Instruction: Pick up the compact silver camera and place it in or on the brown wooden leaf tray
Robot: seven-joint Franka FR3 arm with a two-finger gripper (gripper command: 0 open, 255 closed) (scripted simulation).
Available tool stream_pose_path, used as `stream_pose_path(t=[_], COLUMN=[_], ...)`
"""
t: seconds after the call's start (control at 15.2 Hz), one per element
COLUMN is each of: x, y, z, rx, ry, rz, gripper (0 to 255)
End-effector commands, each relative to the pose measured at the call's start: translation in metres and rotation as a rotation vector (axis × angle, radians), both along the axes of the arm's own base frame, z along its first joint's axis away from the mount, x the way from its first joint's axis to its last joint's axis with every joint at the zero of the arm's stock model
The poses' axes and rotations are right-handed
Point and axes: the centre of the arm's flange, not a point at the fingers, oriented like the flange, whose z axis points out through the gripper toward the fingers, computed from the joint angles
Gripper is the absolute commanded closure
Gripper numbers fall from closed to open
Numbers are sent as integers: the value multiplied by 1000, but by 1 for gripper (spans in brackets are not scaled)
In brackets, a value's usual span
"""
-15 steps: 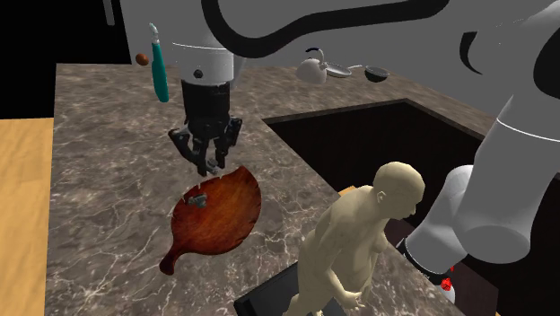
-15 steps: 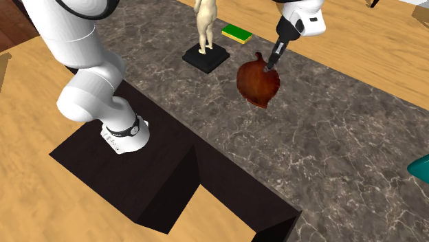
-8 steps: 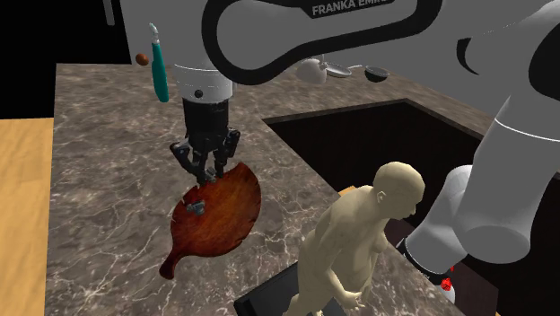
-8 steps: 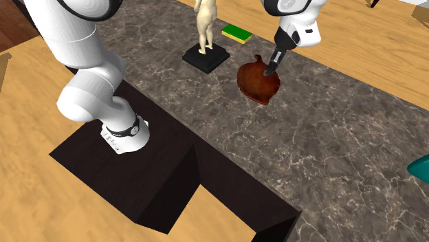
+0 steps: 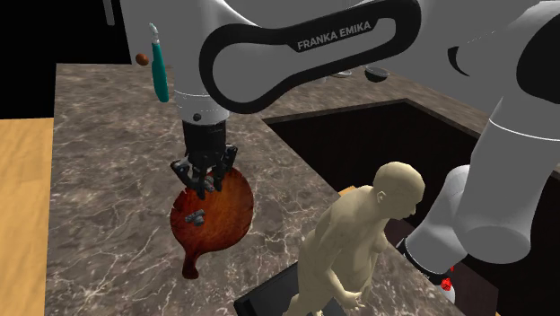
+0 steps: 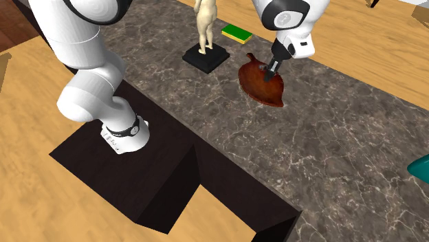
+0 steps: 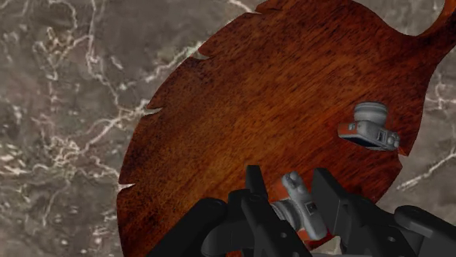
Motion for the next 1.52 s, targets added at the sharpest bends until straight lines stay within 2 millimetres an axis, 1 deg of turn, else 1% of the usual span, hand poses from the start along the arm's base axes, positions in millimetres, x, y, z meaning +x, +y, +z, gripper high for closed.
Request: stream_pose_path(t=[0.0,0.26,0.33,0.66,0.86,0.92,1.45], x=[-1,-1,-1,-1,6,7,7], y=[0,0,0,0,-1,-1,-1], z=[-2,-2,-2,-2,37,47,47], rx=[0,0,0,0,0,0,0], ry=[2,2,2,2,2,2,2], rz=[1,1,1,1,1,1,1], gripper=[255,255,0,0,0,0,0])
